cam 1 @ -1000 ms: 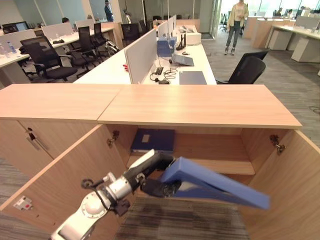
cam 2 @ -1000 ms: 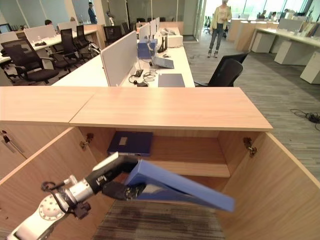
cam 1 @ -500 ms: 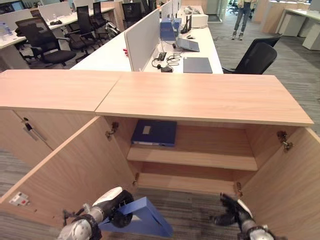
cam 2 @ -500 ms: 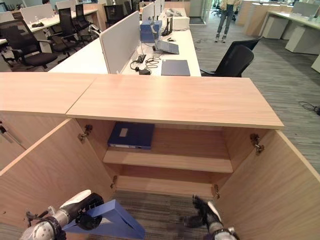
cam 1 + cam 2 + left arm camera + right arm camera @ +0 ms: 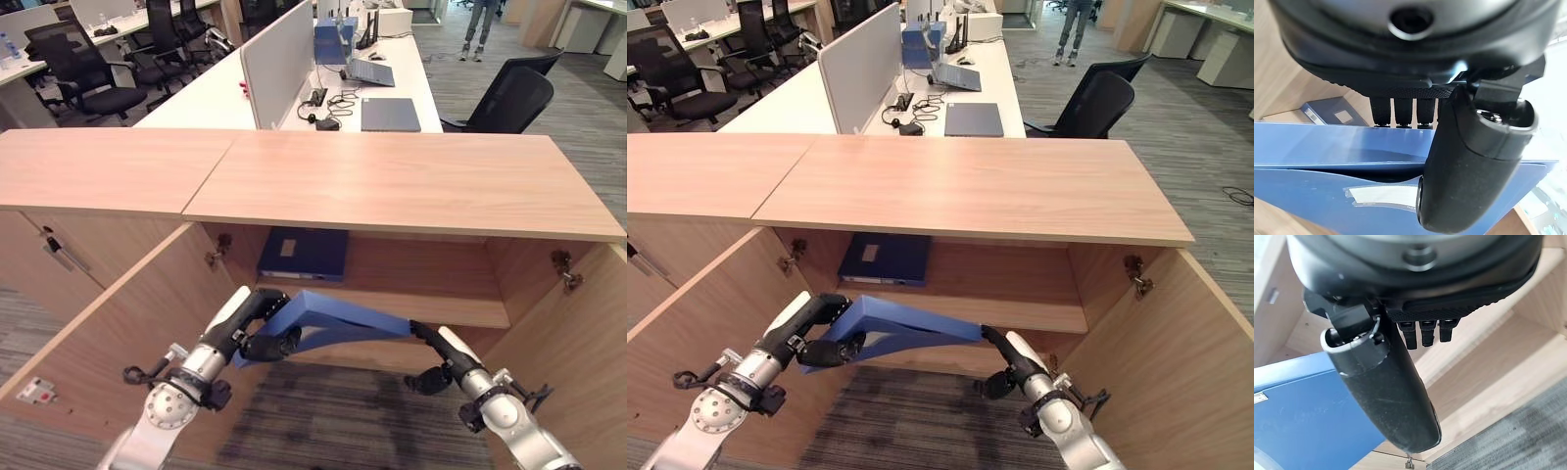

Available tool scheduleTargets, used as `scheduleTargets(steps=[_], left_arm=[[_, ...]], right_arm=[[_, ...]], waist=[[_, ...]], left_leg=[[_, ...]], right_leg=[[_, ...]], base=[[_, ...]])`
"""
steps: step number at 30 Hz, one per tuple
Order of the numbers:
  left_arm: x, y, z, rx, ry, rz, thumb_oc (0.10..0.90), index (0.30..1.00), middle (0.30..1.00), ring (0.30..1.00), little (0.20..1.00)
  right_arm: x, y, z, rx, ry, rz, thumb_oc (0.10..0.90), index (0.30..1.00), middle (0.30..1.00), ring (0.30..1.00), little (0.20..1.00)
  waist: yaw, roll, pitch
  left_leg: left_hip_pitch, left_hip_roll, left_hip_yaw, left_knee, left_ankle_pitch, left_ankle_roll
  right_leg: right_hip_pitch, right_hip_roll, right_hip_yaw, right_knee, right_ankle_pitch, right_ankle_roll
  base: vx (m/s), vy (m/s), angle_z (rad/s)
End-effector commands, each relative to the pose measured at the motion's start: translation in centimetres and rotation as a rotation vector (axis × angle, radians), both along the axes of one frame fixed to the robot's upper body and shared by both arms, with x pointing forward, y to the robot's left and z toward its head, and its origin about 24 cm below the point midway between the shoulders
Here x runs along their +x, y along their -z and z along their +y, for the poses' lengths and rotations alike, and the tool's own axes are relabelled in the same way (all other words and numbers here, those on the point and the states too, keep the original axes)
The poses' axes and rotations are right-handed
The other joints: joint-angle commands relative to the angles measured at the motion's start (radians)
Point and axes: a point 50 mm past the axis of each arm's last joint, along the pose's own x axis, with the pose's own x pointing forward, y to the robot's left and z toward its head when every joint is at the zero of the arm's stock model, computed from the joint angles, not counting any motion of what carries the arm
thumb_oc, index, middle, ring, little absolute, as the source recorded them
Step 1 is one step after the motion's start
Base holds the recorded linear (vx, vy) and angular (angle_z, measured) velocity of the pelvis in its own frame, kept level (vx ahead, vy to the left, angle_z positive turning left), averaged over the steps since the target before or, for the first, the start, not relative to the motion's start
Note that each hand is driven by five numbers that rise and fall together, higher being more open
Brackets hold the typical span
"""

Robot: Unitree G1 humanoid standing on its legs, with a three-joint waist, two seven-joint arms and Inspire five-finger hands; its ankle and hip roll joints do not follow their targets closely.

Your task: Put the empty folder in the office cabinet

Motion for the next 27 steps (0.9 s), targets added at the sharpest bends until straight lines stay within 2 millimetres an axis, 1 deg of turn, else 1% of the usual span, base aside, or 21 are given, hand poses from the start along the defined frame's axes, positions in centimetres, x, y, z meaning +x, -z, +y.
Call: scheduleTargets(steps=[1,2,3,8,16,20,22,23,26,27], left_arm=[[2.0,-6.0,-1.8,-0.115,0.144,-0.264,0.400,0.300,0.300,0.300,0.300],[2.0,-6.4,-2.2,-0.122,0.181,-0.271,0.400,0.300,0.300,0.300,0.300],[2.0,-6.7,-2.4,-0.116,0.199,-0.276,0.400,0.300,0.300,0.300,0.300],[1.8,-7.4,-2.7,-0.086,0.231,-0.295,0.400,0.300,0.300,0.300,0.300],[1.7,-7.1,-2.2,-0.056,0.199,-0.294,0.400,0.300,0.300,0.300,0.300],[1.7,-7.0,-2.1,-0.063,0.195,-0.292,0.400,0.300,0.300,0.300,0.300],[2.0,-7.6,-2.7,-0.101,0.210,-0.320,0.400,0.300,0.300,0.300,0.300],[2.2,-7.7,-2.9,-0.110,0.217,-0.328,0.400,0.300,0.300,0.300,0.300],[2.6,-8.9,-4.3,-0.172,0.281,-0.374,0.400,0.300,0.300,0.300,0.300],[2.7,-9.2,-4.7,-0.190,0.302,-0.382,0.400,0.300,0.300,0.300,0.300]], right_arm=[[4.0,-6.7,2.4,0.054,-0.124,-0.351,0.800,0.900,0.900,0.900,0.900],[4.3,-7.6,2.9,0.057,-0.138,-0.398,0.800,0.900,0.900,0.900,0.900],[4.4,-8.0,3.0,0.059,-0.138,-0.421,0.800,0.900,0.900,0.900,0.900],[4.5,-9.3,3.5,0.081,-0.135,-0.490,0.800,0.900,0.900,0.900,0.900],[3.8,-9.6,2.9,0.097,-0.113,-0.500,0.800,0.900,0.900,0.900,0.900],[3.6,-9.8,3.2,0.110,-0.126,-0.506,0.800,0.900,0.900,0.900,0.900],[3.8,-9.9,4.5,0.179,-0.199,-0.464,0.800,0.900,0.900,0.900,0.900],[3.8,-9.8,4.8,0.186,-0.218,-0.448,0.800,0.900,0.900,0.900,0.900],[4.0,-9.4,6.1,0.215,-0.297,-0.399,0.800,0.900,0.900,0.900,0.900],[4.1,-9.4,6.3,0.221,-0.309,-0.388,0.587,0.580,0.580,0.580,0.580]], waist=[[0.009,-0.034,-0.022],[0.010,-0.033,-0.023],[0.011,-0.033,-0.023],[0.013,-0.031,-0.024],[0.012,-0.034,-0.025],[0.013,-0.034,-0.026],[0.013,-0.039,-0.028],[0.014,-0.040,-0.028],[0.014,-0.043,-0.029],[0.014,-0.044,-0.029]], left_leg=[[0.065,-0.011,-0.039,-0.002,-0.114,-0.035],[0.066,-0.011,-0.040,-0.002,-0.115,-0.034],[0.067,-0.011,-0.040,-0.002,-0.115,-0.034],[0.069,-0.011,-0.039,-0.002,-0.117,-0.035],[0.072,-0.012,-0.040,-0.002,-0.120,-0.034],[0.073,-0.011,-0.039,-0.002,-0.120,-0.034],[0.072,-0.010,-0.039,-0.002,-0.119,-0.035],[0.072,-0.010,-0.040,-0.002,-0.119,-0.035],[0.072,-0.010,-0.043,-0.002,-0.118,-0.036],[0.071,-0.010,-0.043,-0.002,-0.117,-0.037]], right_leg=[[0.030,-0.005,-0.036,0.008,-0.030,0.058],[0.030,-0.005,-0.036,0.008,-0.030,0.058],[0.031,-0.005,-0.035,0.008,-0.031,0.058],[0.033,-0.004,-0.035,0.008,-0.033,0.058],[0.035,-0.002,-0.034,0.008,-0.035,0.058],[0.035,-0.003,-0.035,0.008,-0.035,0.058],[0.034,-0.004,-0.037,0.008,-0.035,0.057],[0.034,-0.004,-0.037,0.008,-0.036,0.057],[0.034,-0.003,-0.039,0.008,-0.037,0.055],[0.034,-0.003,-0.040,0.008,-0.036,0.055]], base=[[0.00,0.000,0.00],[0.00,0.000,0.00],[0.00,0.000,0.00],[0.00,0.000,0.00],[0.00,0.000,0.00],[0.00,0.000,0.00],[0.00,0.000,0.00],[0.00,0.000,0.00],[0.00,0.000,0.00],[0.00,0.000,0.00]])
